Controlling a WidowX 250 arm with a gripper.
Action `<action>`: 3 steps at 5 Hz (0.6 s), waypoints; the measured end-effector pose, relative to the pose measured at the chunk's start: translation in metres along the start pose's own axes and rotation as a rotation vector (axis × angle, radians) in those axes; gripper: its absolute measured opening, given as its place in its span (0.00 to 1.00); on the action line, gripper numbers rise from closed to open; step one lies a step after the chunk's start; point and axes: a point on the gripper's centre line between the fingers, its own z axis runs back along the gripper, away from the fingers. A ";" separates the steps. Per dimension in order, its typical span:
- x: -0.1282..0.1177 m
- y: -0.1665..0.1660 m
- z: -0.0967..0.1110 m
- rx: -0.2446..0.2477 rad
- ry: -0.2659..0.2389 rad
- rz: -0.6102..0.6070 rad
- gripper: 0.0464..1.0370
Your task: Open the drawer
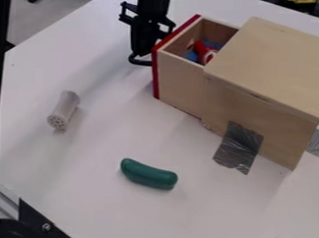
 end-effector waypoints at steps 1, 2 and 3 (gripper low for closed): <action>-0.004 0.004 -0.001 0.015 0.026 0.005 0.06; -0.004 0.008 -0.003 0.037 0.030 0.019 0.06; -0.005 0.008 -0.003 0.040 0.037 0.018 0.06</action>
